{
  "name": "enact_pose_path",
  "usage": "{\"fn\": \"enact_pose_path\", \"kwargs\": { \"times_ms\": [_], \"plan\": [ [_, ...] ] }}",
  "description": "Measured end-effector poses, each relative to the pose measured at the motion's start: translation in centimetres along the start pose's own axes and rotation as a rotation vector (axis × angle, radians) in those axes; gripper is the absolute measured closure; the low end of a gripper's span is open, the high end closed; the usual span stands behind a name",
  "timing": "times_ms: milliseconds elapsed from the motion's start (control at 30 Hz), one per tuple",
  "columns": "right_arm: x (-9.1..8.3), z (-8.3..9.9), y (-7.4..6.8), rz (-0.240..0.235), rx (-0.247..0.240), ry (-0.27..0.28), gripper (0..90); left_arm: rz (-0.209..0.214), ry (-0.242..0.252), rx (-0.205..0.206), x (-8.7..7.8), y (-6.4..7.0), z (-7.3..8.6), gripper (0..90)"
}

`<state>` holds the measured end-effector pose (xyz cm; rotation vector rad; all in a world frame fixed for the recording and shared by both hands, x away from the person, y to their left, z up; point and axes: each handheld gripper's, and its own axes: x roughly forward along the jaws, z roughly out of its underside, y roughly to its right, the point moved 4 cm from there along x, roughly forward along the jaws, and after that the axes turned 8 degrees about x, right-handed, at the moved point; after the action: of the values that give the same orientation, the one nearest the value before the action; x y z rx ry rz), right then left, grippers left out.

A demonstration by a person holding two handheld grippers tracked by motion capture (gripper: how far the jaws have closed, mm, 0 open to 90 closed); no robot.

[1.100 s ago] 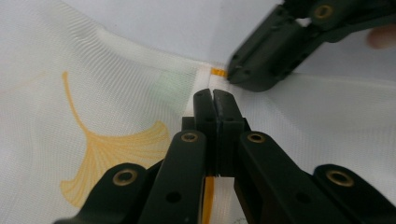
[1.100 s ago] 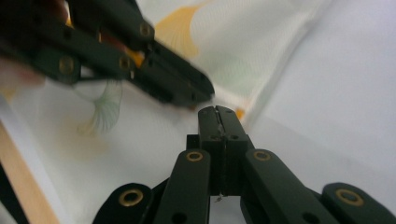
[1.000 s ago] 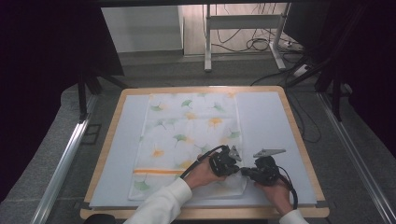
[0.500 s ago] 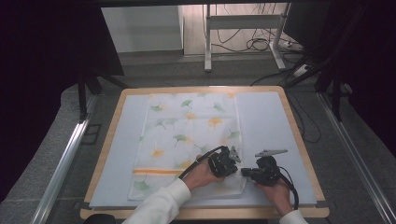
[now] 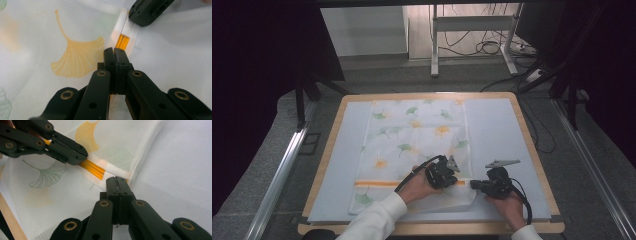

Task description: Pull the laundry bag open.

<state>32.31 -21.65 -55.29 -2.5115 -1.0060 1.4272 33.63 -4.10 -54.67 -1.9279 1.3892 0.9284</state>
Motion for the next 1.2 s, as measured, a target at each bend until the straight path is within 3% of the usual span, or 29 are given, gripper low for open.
{"fn": "enact_pose_path", "kwargs": {
  "times_ms": [367, 800, 1200],
  "plan": [
    [0.0, 0.1, 0.0, -0.003, -0.003, 0.004, 90.0, -0.022, -0.003, -0.010, -1.0, -0.3, 1.4, 90.0],
    [-0.1, 0.1, 0.1, -0.011, 0.000, 0.000, 90.0, -0.029, 0.017, -0.072, -2.2, -1.0, 3.4, 90.0],
    [-0.1, 0.1, 0.1, -0.012, -0.004, 0.000, 90.0, -0.034, 0.013, -0.099, -2.8, -1.3, 4.5, 90.0]
  ]
}}
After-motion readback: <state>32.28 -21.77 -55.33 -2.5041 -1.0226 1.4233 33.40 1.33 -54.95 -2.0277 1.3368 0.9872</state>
